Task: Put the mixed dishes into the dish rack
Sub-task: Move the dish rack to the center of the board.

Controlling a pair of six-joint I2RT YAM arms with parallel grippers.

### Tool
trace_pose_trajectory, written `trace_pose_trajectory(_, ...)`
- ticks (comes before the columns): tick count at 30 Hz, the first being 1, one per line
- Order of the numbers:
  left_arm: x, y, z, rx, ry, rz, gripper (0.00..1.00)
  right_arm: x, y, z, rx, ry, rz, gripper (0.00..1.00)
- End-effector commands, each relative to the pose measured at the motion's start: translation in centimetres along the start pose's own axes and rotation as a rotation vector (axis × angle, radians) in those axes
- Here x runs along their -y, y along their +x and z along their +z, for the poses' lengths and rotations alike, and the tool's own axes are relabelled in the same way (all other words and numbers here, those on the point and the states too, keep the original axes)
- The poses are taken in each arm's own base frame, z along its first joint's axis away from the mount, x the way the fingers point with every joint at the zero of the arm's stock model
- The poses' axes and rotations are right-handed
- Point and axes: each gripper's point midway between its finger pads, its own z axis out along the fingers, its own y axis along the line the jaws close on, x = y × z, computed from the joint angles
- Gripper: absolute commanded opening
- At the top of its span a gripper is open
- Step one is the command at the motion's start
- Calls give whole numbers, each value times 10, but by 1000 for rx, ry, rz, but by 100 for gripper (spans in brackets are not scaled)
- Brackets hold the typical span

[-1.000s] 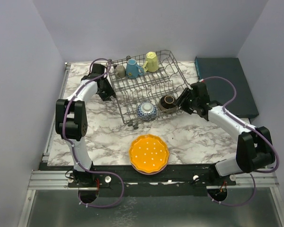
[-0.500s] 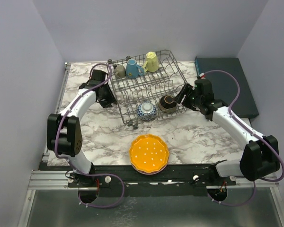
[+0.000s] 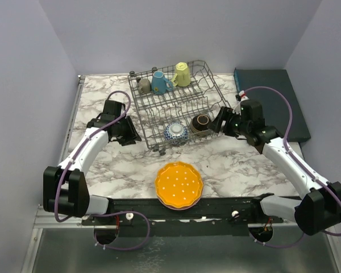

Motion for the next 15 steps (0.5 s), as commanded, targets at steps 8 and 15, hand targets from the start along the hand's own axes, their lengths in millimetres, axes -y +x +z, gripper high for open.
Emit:
trace_pose_trajectory(8,30,76,-28,-153,219,19,38,12,57,-18,-158,-43,-60,73)
trace_pose_trajectory(15,32,116,-37,-201,236,-32,38,12,73,-25,-193,-68,-40,73)
